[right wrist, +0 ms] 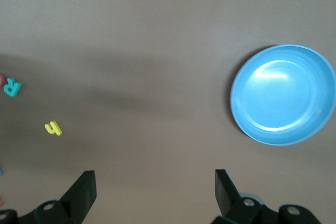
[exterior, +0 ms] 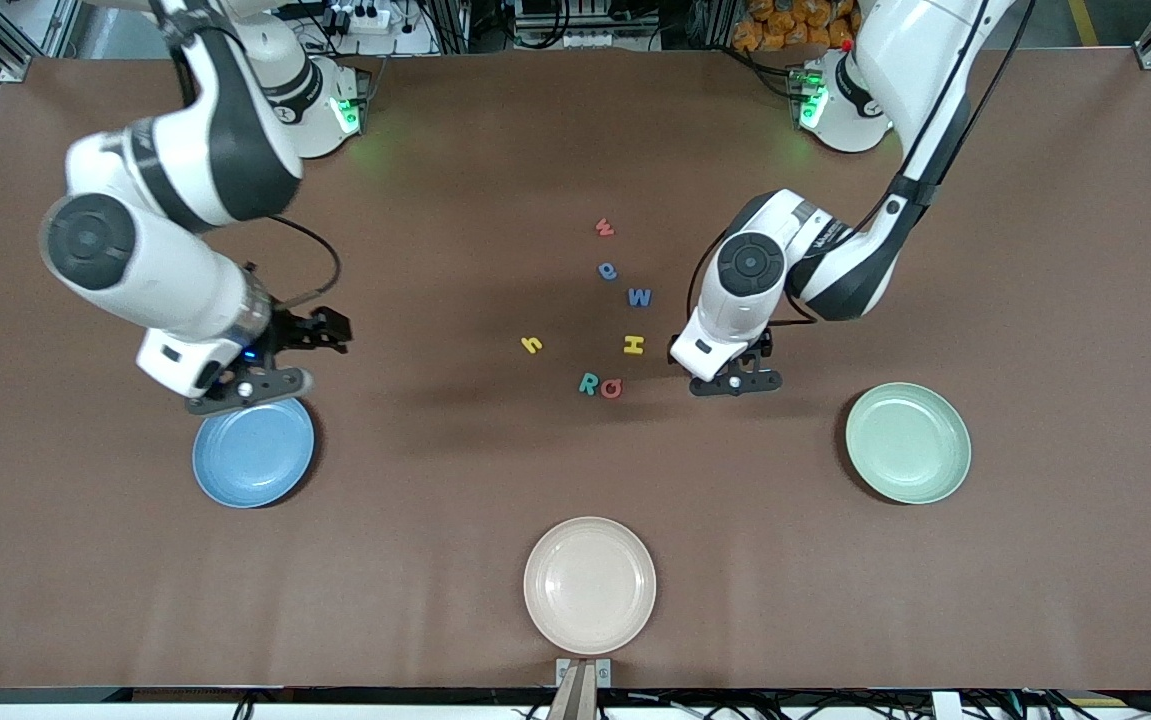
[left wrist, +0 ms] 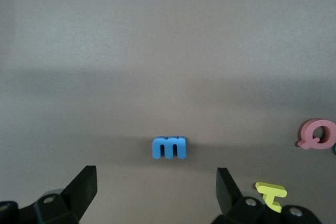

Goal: Sort uppercase to blue plate, lowercase to green plate
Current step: 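Move the left gripper to the blue m while the right gripper reaches letters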

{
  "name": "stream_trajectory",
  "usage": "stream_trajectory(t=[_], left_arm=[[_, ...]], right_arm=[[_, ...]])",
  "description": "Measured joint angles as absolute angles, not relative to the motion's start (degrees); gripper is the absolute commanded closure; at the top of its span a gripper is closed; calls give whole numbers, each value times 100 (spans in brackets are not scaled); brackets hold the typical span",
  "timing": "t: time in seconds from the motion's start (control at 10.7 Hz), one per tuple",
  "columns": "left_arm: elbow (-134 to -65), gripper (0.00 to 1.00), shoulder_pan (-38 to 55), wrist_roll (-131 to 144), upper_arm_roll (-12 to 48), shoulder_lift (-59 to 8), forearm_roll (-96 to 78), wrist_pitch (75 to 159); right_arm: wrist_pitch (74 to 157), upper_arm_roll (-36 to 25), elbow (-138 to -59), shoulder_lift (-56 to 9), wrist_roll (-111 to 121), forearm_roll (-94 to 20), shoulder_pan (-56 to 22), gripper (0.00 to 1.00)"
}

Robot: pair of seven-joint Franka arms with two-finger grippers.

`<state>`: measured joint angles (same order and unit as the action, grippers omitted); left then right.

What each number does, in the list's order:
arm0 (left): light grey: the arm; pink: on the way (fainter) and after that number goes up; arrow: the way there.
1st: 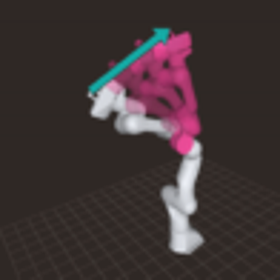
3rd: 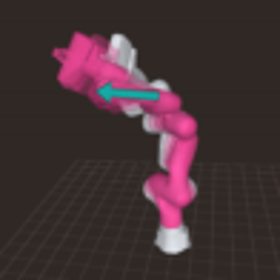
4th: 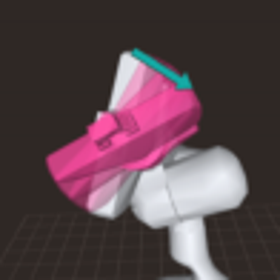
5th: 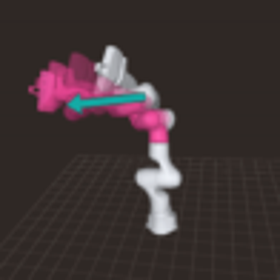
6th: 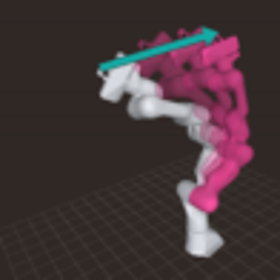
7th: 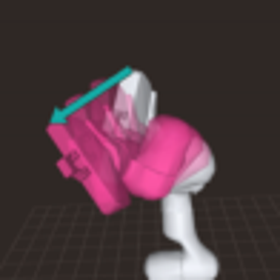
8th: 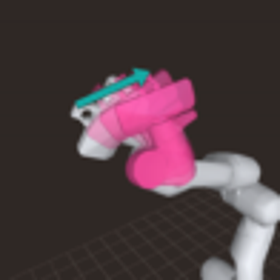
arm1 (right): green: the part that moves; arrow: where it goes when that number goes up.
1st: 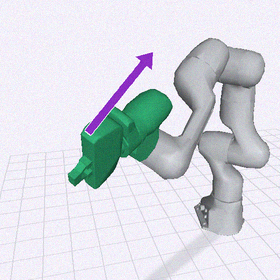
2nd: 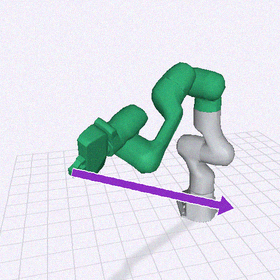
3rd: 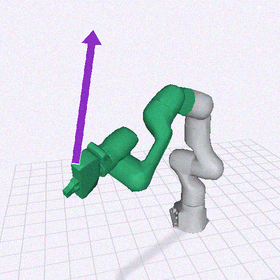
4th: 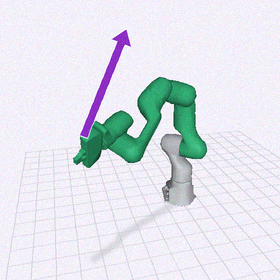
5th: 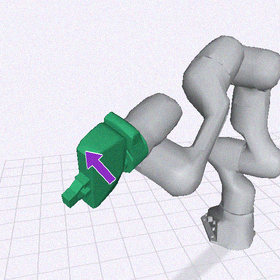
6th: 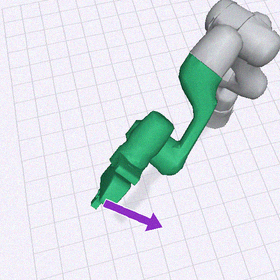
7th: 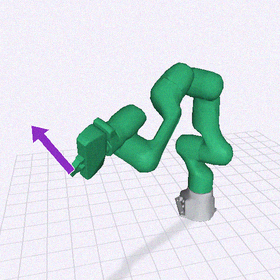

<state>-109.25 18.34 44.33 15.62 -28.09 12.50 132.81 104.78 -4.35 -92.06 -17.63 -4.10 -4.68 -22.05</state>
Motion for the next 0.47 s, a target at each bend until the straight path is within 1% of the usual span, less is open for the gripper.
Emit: stream_trajectory(t=[0.19,0.47], left_arm=[[-10924,0,1826,4452,1555,-2968,1250,13513],[-11011,0,1810,4456,1508,-3119,1261,13743]], right_arm=[[10514,-435,-8848,-2224,-756,-469,-2408,0],[10796,-436,-8726,-2557,-1086,-477,-2519,0]])
